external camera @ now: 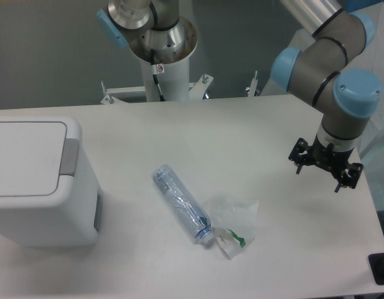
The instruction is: Open the trash can
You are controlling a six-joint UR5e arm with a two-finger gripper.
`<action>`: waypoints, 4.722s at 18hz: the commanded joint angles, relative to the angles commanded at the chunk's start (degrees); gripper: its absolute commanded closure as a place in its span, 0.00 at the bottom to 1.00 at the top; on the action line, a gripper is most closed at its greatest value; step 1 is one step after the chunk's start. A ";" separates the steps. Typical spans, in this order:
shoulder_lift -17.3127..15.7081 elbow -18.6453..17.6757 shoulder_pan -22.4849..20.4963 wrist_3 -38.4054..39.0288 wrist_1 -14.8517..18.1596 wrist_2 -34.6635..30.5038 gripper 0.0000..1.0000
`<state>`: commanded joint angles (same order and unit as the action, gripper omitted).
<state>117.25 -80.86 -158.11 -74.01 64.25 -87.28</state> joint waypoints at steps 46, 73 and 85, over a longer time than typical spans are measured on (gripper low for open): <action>-17.41 -3.87 26.45 58.81 6.24 26.28 0.00; -17.94 -7.03 28.04 58.55 5.71 25.49 0.00; -17.93 -6.51 28.04 58.55 5.19 25.40 0.00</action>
<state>99.32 -87.36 -130.08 -15.47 69.43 -61.87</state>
